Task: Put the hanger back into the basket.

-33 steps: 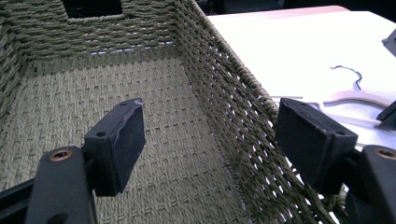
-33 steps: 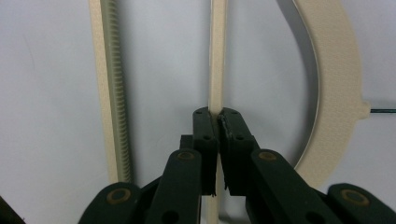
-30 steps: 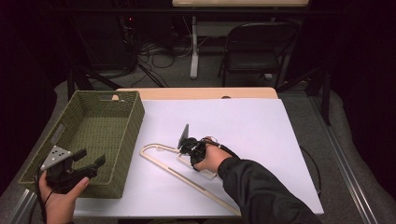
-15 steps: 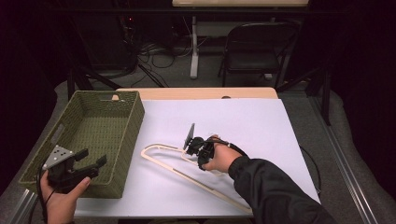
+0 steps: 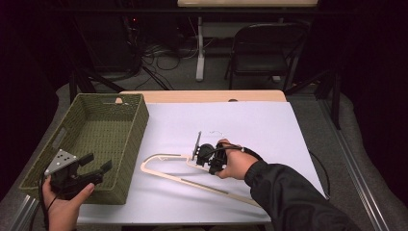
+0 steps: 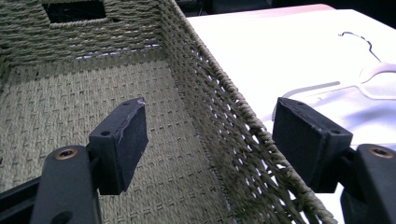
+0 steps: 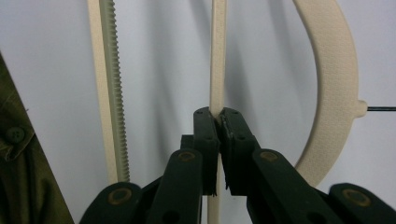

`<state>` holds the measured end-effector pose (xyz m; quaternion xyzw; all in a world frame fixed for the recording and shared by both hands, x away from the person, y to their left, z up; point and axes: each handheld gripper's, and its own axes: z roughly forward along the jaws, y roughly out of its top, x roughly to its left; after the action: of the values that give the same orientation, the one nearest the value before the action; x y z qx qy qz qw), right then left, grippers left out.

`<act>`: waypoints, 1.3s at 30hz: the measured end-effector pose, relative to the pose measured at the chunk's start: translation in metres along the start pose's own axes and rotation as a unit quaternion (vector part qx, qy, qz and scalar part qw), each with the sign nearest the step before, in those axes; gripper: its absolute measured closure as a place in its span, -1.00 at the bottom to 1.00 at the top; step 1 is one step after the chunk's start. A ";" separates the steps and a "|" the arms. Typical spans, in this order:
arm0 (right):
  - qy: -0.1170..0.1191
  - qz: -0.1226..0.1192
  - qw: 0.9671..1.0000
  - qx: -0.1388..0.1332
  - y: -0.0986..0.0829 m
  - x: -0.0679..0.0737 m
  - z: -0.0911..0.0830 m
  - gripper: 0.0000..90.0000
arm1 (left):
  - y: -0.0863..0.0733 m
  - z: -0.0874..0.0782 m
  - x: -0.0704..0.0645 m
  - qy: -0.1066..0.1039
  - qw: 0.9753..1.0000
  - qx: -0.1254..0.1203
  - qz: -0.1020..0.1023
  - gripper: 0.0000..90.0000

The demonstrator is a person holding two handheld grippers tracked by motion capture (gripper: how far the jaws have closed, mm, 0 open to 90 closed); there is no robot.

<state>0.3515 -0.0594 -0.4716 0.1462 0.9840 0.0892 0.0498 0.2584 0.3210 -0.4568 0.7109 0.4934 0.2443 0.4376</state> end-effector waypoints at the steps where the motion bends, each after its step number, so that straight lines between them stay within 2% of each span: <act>1: -0.002 -0.004 1.000 -0.007 -0.001 0.002 -0.002 0.91 | 0.000 0.000 -0.001 -0.001 1.000 0.000 0.001 -0.41; 4: -0.024 -0.031 0.999 -0.013 -0.002 0.008 -0.008 0.91 | 0.002 0.000 -0.003 -0.004 1.000 0.003 0.007 -0.41; 8: -0.061 -0.068 0.996 -0.023 -0.003 0.017 -0.013 0.91 | 0.002 0.002 -0.006 -0.008 1.000 0.004 0.011 -0.39; 9: -0.065 -0.070 0.995 -0.023 -0.004 0.019 -0.014 0.91 | 0.002 0.002 -0.007 -0.009 1.000 0.005 0.012 -0.38; 10: -0.070 -0.086 0.993 -0.027 -0.005 0.020 -0.014 0.91 | 0.002 0.002 -0.008 -0.011 1.000 0.006 0.014 -0.36; 12: -0.078 -0.117 0.990 -0.034 -0.008 0.024 -0.015 0.91 | 0.002 0.003 -0.010 -0.014 1.000 0.010 0.017 -0.34; 15: -0.099 -0.165 0.981 -0.041 -0.012 0.029 -0.016 0.90 | 0.004 0.005 -0.014 -0.021 0.999 0.014 0.020 -0.34; 17: -0.113 -0.187 0.975 -0.044 -0.014 0.033 -0.016 0.90 | 0.005 0.006 -0.018 -0.029 0.999 0.018 0.022 -0.34; 21: -0.126 -0.221 0.965 -0.061 -0.020 0.042 -0.018 0.91 | 0.007 0.009 -0.026 -0.046 0.998 0.026 0.030 -0.33; 22: -0.129 -0.236 0.961 -0.068 -0.022 0.045 -0.019 0.91 | 0.008 0.010 -0.028 -0.051 0.998 0.030 0.033 -0.30; 23: -0.132 -0.246 0.958 -0.073 -0.022 0.046 -0.020 0.91 | 0.008 0.011 -0.030 -0.056 0.997 0.034 0.033 -0.29; 24: -0.132 -0.246 0.958 -0.073 -0.022 0.046 -0.020 0.91 | 0.009 0.013 -0.032 -0.061 0.997 0.038 0.035 -0.29; 25: -0.135 -0.248 0.956 -0.076 -0.023 0.048 -0.021 0.91 | 0.010 0.014 -0.034 -0.068 0.996 0.041 0.035 -0.29; 27: -0.134 -0.269 0.950 -0.083 -0.023 0.049 -0.022 0.91 | 0.012 0.017 -0.039 -0.079 0.995 0.054 0.043 -0.28; 28: -0.137 -0.269 0.949 -0.086 -0.024 0.050 -0.022 0.91 | 0.013 0.019 -0.041 -0.082 0.994 0.060 0.047 -0.28; 29: -0.138 -0.275 0.947 -0.087 -0.024 0.050 -0.022 0.91 | 0.015 0.020 -0.044 -0.087 0.993 0.065 0.052 -0.28; 31: -0.140 -0.280 0.946 -0.086 -0.026 0.052 -0.023 0.91 | 0.017 0.023 -0.048 -0.107 0.990 0.075 0.052 -0.26; 32: -0.141 -0.287 0.943 -0.092 -0.026 0.051 -0.022 0.91 | 0.019 0.024 -0.050 -0.116 0.988 0.080 0.055 -0.26; 33: -0.144 -0.290 0.942 -0.084 -0.027 0.052 -0.023 0.91 | 0.020 0.025 -0.053 -0.124 0.987 0.083 0.057 -0.26; 34: -0.148 -0.292 0.941 -0.085 -0.027 0.053 -0.023 0.91 | 0.022 0.027 -0.055 -0.133 0.985 0.089 0.056 -0.26; 35: -0.146 -0.293 0.941 -0.088 -0.028 0.054 -0.023 0.91 | 0.024 0.028 -0.056 -0.139 0.985 0.092 0.055 -0.27; 36: -0.151 -0.299 0.938 -0.087 -0.028 0.054 -0.023 0.91 | 0.025 0.029 -0.058 -0.145 0.984 0.093 0.050 -0.27; 38: -0.153 -0.303 0.936 -0.093 -0.029 0.055 -0.023 0.91 | 0.029 0.032 -0.061 -0.160 0.982 0.094 0.040 -0.26; 39: -0.156 -0.304 0.936 -0.089 -0.029 0.056 -0.024 0.91 | 0.032 0.034 -0.062 -0.171 0.980 0.098 0.041 -0.26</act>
<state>0.2868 -0.0743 -0.4576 -0.1524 0.9494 0.1336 0.2398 0.2760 0.2466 -0.4415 0.8013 0.4033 0.0876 0.4331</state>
